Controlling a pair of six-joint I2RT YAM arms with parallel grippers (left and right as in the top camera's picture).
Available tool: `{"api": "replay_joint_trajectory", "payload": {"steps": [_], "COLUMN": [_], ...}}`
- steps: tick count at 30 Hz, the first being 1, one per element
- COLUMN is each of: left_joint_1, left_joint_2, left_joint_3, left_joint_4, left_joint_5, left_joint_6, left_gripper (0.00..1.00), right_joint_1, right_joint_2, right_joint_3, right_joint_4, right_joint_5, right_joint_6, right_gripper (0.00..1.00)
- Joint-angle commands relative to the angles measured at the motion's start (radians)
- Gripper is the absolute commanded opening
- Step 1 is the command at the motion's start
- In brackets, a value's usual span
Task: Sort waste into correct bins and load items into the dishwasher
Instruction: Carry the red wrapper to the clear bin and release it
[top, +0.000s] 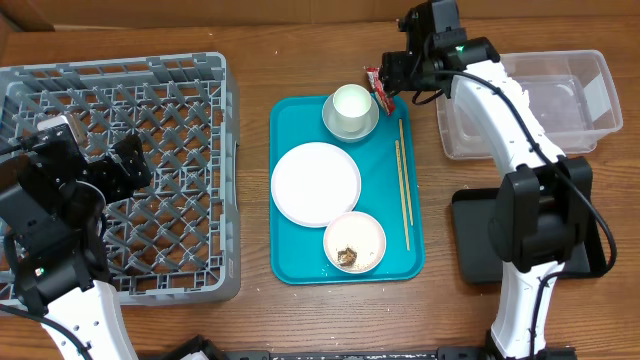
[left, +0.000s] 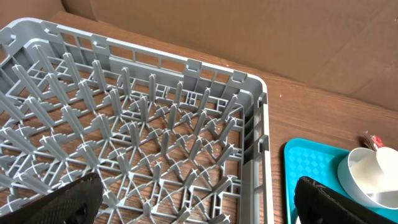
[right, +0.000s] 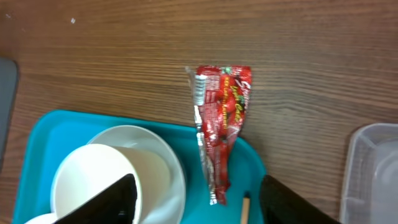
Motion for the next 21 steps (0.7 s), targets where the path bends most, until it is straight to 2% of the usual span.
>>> {"api": "replay_joint_trajectory", "payload": {"steps": [1,9,16,21], "left_joint_1": [0.004,0.004,0.004,0.004], "left_joint_2": [0.005,0.005,0.005,0.005], "left_joint_3": [0.016,0.016,0.016,0.016], "left_joint_4": [0.001,0.001,0.001,0.001], "left_joint_5": [0.018,0.018,0.018,0.018], "left_joint_6": [-0.016,-0.016,-0.016,-0.016], "left_gripper": [1.0,1.0,1.0,1.0], "right_joint_1": [-0.011,-0.008,-0.01,-0.007], "right_joint_2": [0.054,0.123,0.133,0.134], "right_joint_3": [0.005,0.005,-0.001,-0.027], "right_joint_4": [0.006,0.006,0.006,0.013], "right_joint_5": [0.023,-0.009,-0.01,-0.01], "right_joint_6": [-0.006,0.02,0.021,0.04], "right_gripper": [0.61,0.54,0.44,0.42]}}
